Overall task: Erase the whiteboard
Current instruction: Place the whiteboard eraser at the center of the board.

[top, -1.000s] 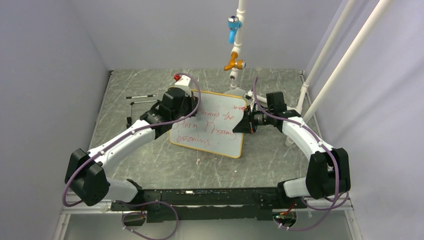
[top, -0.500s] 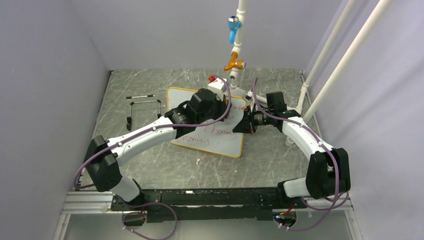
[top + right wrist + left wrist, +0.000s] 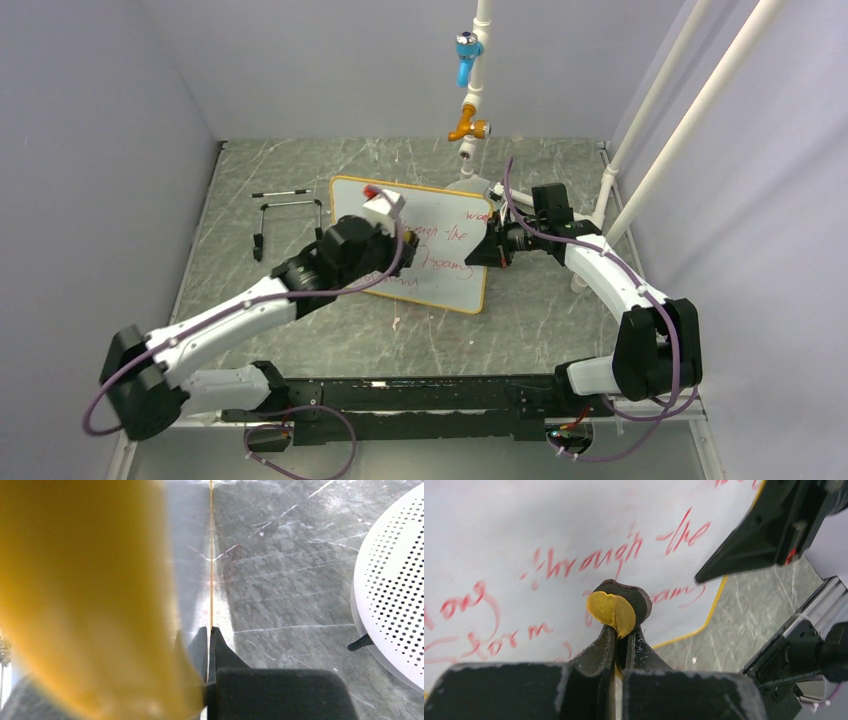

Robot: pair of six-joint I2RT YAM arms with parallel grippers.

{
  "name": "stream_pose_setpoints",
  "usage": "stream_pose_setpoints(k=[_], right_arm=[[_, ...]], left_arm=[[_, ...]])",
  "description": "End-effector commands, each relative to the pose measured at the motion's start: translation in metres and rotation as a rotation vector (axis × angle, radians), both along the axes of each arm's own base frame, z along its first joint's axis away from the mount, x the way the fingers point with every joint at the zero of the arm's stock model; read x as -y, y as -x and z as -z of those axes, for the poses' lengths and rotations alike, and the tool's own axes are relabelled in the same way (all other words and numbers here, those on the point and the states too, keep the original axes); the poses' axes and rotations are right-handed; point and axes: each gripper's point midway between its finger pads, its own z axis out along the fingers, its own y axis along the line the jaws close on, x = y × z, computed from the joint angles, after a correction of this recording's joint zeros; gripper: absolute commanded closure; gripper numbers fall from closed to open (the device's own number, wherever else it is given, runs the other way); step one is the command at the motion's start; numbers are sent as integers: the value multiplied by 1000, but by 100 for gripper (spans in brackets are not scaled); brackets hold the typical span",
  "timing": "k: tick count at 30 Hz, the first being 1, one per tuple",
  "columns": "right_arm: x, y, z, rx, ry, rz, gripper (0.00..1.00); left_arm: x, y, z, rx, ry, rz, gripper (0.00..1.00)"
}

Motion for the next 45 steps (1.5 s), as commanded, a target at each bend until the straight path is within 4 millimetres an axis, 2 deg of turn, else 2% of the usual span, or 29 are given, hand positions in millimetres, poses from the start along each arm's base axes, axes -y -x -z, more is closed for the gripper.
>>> stream_pose_setpoints(k=[1, 4, 6, 12, 18, 23, 26, 33, 40, 45], right_arm=[[4, -10, -16, 130, 28, 5, 100], [5, -11, -16, 135, 33, 6, 100], [6, -11, -16, 139, 38, 8, 100], [9, -14, -15, 146, 46, 19, 100], [10, -14, -14, 138, 47, 20, 100], [10, -15, -14, 140, 47, 20, 100], [10, -14, -14, 138, 45, 21, 100], [11, -15, -14, 138, 46, 22, 100], [11, -15, -13, 138, 47, 23, 100], [11, -15, -14, 140, 43, 23, 100]], left_arm=[[-38, 17, 11, -9, 50, -7, 100], [-70, 23, 42, -45, 61, -65, 100], [-81, 29, 61, -70, 71, -74, 100], [-75, 49, 105, -185, 151, -47, 100], [-82, 51, 125, -235, 96, -78, 98], [-99, 47, 149, -262, 9, -161, 84], [-100, 48, 165, -281, -13, -161, 79], [-88, 47, 171, -295, -5, -112, 71], [-79, 48, 163, -297, -17, -50, 56], [-78, 50, 165, -325, -42, -35, 46]])
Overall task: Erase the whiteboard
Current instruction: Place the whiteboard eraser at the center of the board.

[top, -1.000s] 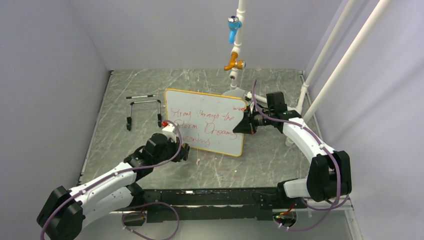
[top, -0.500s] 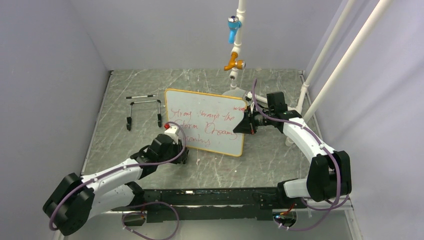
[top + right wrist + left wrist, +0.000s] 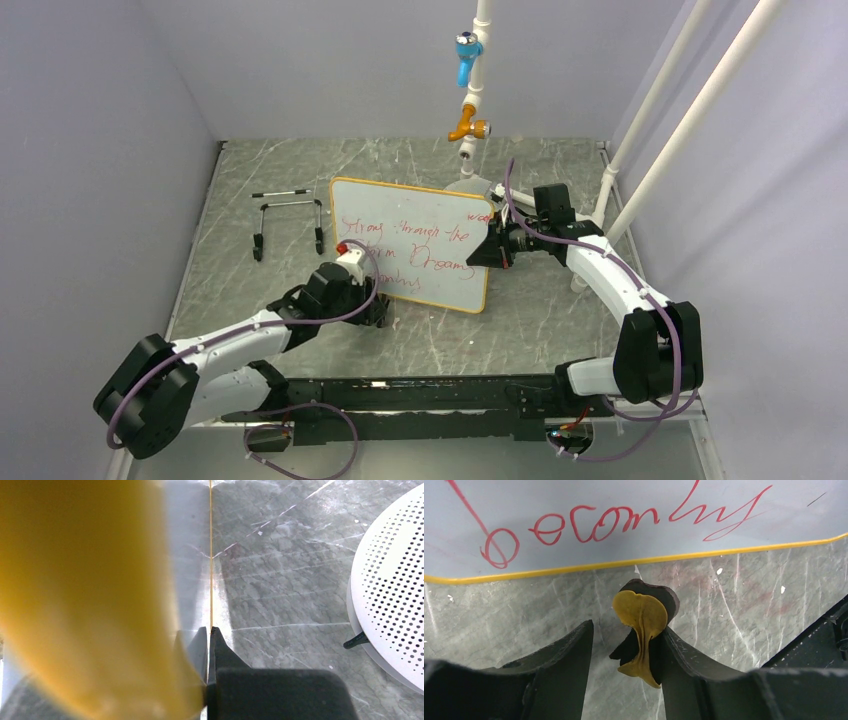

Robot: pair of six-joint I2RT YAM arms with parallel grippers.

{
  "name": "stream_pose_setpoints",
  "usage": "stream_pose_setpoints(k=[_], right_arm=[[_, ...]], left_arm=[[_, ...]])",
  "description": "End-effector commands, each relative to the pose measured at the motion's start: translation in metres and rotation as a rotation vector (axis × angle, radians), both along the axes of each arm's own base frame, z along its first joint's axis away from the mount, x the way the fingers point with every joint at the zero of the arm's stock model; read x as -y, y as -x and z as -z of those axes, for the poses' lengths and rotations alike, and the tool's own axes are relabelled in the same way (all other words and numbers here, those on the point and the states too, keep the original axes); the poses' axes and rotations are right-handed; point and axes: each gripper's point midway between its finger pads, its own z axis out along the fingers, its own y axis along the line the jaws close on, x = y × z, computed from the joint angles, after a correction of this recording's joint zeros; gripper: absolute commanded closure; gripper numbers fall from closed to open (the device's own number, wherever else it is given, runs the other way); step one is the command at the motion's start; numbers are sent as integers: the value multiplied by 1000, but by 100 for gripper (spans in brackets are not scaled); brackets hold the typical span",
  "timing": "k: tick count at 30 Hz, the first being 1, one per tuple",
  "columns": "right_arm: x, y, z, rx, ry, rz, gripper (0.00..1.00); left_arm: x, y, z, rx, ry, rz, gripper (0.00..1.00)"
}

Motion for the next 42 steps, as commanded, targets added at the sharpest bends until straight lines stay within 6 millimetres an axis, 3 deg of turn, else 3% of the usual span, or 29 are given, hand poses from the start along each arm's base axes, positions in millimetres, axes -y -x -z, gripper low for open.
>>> stream_pose_setpoints(k=[1, 11, 18, 27, 33, 38, 42], right_arm=[[6, -14, -14, 112, 32, 22, 100], [6, -14, -14, 109, 31, 21, 100], [6, -14, -13, 107, 29, 20, 100], [5, -13, -12, 97, 27, 15, 100], [6, -13, -13, 102, 25, 18, 100], [6, -14, -12, 91, 24, 17, 100], [6, -14, -12, 96, 24, 16, 100]], left_arm=[[10, -6, -14, 18, 17, 42, 45], [16, -8, -5, -44, -19, 44, 43], [12, -2, 18, -44, -201, -14, 43], [43, 14, 18, -1, -128, 71, 42], [49, 20, 34, -29, -95, 55, 40], [49, 17, 16, 42, -105, 49, 40], [39, 8, -34, 176, -66, 32, 39]])
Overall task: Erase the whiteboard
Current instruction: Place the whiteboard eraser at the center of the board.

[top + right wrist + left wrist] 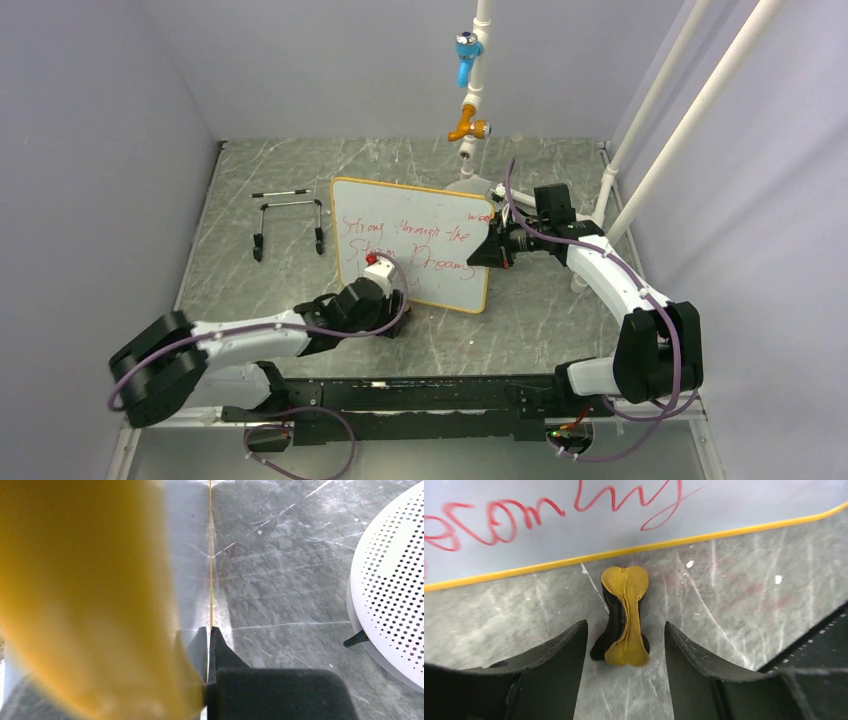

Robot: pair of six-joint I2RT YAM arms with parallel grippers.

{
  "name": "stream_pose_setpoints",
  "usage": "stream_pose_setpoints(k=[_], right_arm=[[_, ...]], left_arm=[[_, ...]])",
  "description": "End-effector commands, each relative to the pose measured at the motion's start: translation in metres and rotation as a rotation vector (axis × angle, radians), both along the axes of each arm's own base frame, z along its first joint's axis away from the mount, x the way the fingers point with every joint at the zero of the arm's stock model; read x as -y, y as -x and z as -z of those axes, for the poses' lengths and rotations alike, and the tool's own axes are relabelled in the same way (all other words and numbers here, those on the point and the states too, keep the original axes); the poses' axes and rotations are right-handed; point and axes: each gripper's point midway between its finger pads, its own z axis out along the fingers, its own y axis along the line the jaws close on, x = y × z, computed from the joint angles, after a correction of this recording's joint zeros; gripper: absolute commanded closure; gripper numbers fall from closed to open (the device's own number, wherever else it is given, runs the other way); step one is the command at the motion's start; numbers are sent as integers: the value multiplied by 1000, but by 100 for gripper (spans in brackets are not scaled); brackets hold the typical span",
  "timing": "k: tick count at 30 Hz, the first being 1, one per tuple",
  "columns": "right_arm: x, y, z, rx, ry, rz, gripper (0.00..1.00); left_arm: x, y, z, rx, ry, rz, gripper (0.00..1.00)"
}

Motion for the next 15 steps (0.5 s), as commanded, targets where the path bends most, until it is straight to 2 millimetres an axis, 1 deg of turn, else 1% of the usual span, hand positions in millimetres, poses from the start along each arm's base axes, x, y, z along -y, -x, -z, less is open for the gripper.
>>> stream_pose_setpoints(k=[1, 4, 6, 8, 10, 13, 14, 15], right_arm=[[5, -14, -11, 98, 28, 14, 100], [5, -14, -10, 95, 32, 11, 100], [5, -14, -10, 101, 35, 9, 100], [6, -13, -10, 108, 39, 5, 100], [5, -13, -10, 121, 50, -3, 100], [6, -14, -11, 144, 69, -18, 100], [6, -15, -15, 159, 73, -24, 100], [5, -16, -20, 177, 75, -29, 100]], left_arm=[[-13, -11, -58, 164, 46, -22, 39], [-28, -18, -85, 227, 60, -14, 37], [-41, -28, -100, 258, 112, -21, 36], [-61, -43, -114, 312, 165, -57, 34], [-81, -58, -126, 371, 230, -110, 29], [-99, -76, -154, 430, 328, -164, 27], [-109, -83, -163, 445, 348, -192, 27], [-114, -87, -172, 461, 368, -197, 26]])
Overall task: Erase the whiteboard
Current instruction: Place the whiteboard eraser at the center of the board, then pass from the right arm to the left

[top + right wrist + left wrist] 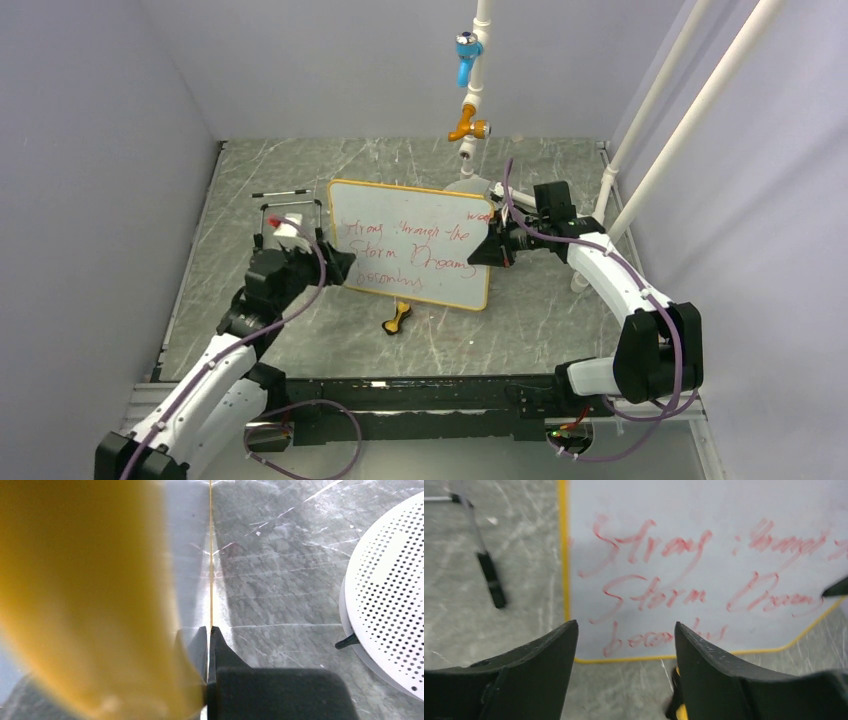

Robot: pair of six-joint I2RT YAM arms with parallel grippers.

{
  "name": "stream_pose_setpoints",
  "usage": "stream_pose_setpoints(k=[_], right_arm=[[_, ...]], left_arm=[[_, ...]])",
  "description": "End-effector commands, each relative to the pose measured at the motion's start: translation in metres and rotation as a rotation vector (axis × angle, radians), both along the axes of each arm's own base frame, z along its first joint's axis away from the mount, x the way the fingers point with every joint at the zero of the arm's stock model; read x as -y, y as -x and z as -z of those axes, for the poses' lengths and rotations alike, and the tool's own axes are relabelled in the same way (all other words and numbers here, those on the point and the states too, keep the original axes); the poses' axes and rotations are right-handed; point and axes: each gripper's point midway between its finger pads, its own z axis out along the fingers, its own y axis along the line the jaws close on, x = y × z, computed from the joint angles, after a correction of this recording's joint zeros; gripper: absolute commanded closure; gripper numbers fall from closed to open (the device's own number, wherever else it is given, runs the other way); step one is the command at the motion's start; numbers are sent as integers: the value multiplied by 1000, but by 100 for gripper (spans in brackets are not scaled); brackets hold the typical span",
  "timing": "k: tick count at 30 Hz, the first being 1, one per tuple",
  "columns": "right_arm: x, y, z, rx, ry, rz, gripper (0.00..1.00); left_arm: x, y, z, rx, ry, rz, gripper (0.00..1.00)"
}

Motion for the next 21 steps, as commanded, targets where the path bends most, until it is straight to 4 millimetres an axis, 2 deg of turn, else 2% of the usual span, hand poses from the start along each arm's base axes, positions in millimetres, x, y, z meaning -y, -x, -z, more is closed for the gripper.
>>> stream_pose_setpoints(k=[1, 3, 7, 11, 13, 16, 19, 21], right_arm=[[5, -18, -22, 167, 64, -9, 100], [5, -20, -33, 207, 70, -13, 100], [7, -18, -38, 238, 90, -49, 100], [8, -15, -32, 228, 105, -79, 100], [9, -15, -32, 224, 109, -94, 100], [8, -14, -32, 224, 105, -114, 100], [6, -13, -29, 216, 99, -125, 100], [5, -11, -27, 203, 93, -138, 100]], left_arm=[[-10, -17, -52, 135, 117, 54, 19], [-22, -26, -68, 163, 134, 47, 12], [-37, -37, -97, 228, 179, 154, 10], [-33, -40, -119, 318, 178, 386, 11], [-31, -48, -112, 322, 146, 501, 15], [-36, -59, -89, 295, 121, 600, 17], [-47, -67, -63, 283, 119, 607, 16], [-46, -70, -58, 332, 108, 622, 16]])
